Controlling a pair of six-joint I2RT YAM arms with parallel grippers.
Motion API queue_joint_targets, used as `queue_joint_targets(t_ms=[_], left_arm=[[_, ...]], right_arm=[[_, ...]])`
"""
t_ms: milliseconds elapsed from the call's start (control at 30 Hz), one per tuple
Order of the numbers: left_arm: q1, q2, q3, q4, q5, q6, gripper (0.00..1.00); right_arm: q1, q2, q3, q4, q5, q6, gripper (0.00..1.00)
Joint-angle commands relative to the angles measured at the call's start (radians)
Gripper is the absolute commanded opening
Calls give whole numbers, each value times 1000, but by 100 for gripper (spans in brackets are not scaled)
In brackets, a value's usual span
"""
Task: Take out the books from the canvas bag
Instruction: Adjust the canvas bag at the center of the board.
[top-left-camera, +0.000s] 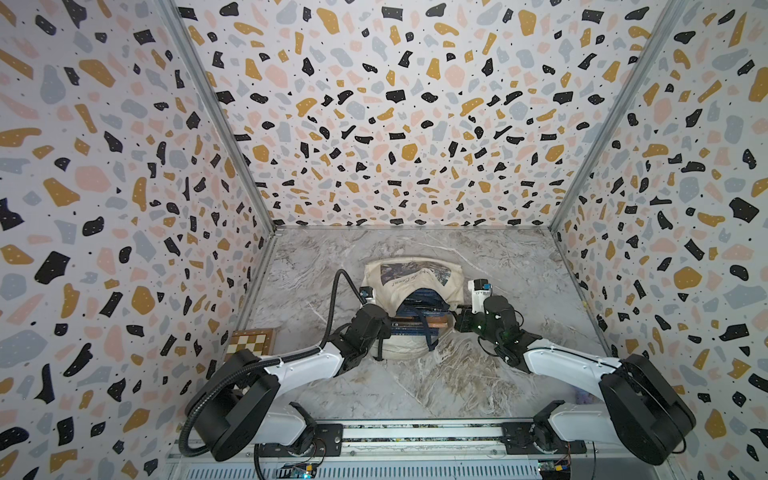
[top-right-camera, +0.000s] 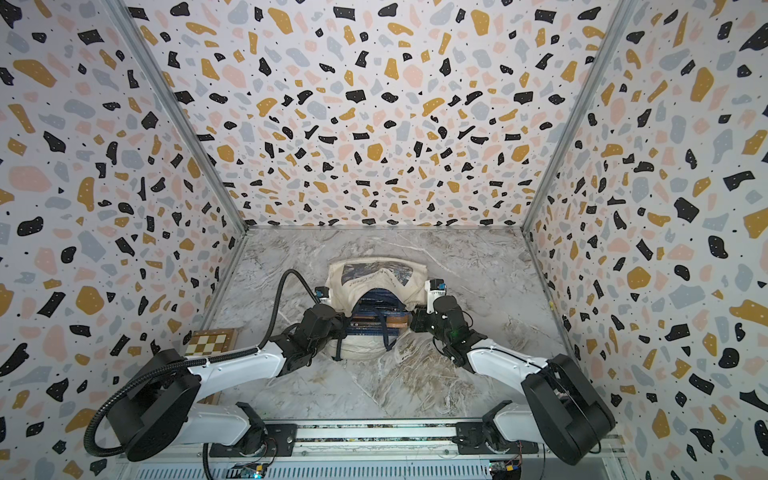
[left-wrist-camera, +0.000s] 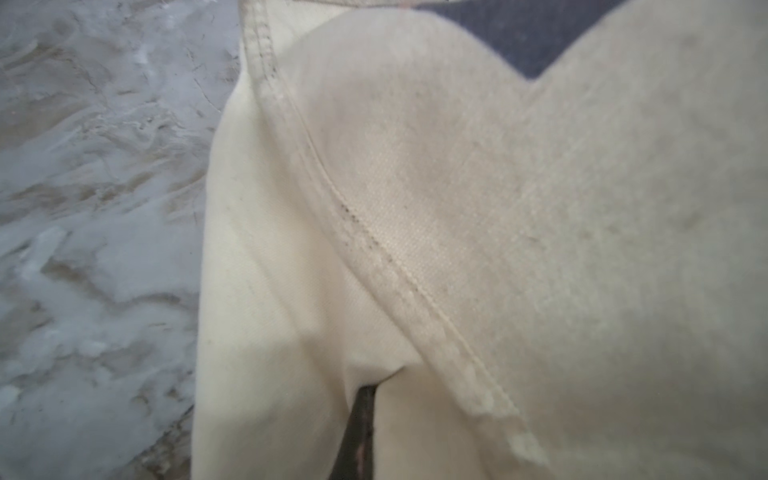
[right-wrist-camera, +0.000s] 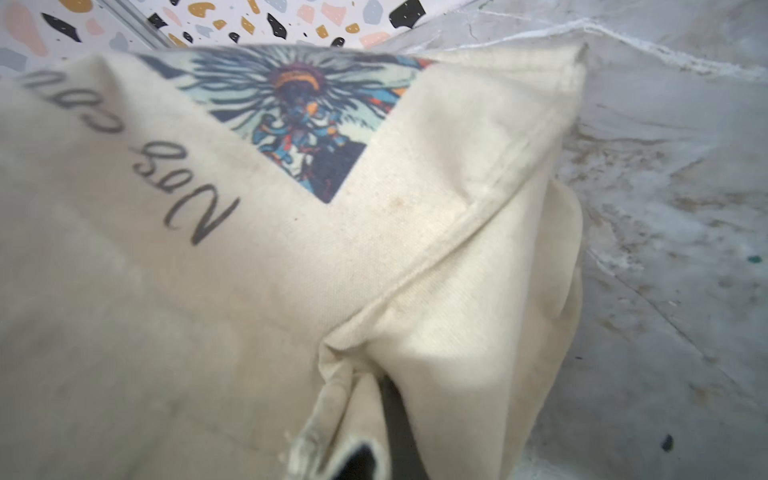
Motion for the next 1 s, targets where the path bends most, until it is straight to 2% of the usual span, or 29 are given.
queue_joint_targets(t_ms=[0, 233, 333, 400, 500, 567, 633, 800, 967], left_arm=[[-4, 30, 11, -13, 27, 18, 0], [-2, 45, 100, 3, 45, 98, 0], [-2, 40, 119, -7, 60, 137, 0], [-2, 33, 115, -11, 72, 146, 0], [-2, 20, 78, 25, 83, 129, 0], [-2, 14, 51, 58, 98, 113, 0], [-2, 8, 38, 88, 119, 108, 0], [-2, -22, 42, 100, 161, 114, 0], [-2, -75, 44, 116, 185, 134, 0]], right_arm=[[-9, 90, 50, 26, 44, 58, 0], [-120, 298, 229, 65, -53, 47, 0], [-144, 320, 325, -19, -50, 6, 0], [-144, 285, 343, -67, -39, -15, 1], [-131, 185, 307, -114, -19, -25, 46], [-122, 105, 261, -128, -19, -37, 60], [-114, 20, 207, -141, -23, -42, 66], [-86, -175, 128, -198, -64, -87, 71], [30, -245, 108, -164, -205, -177, 75]])
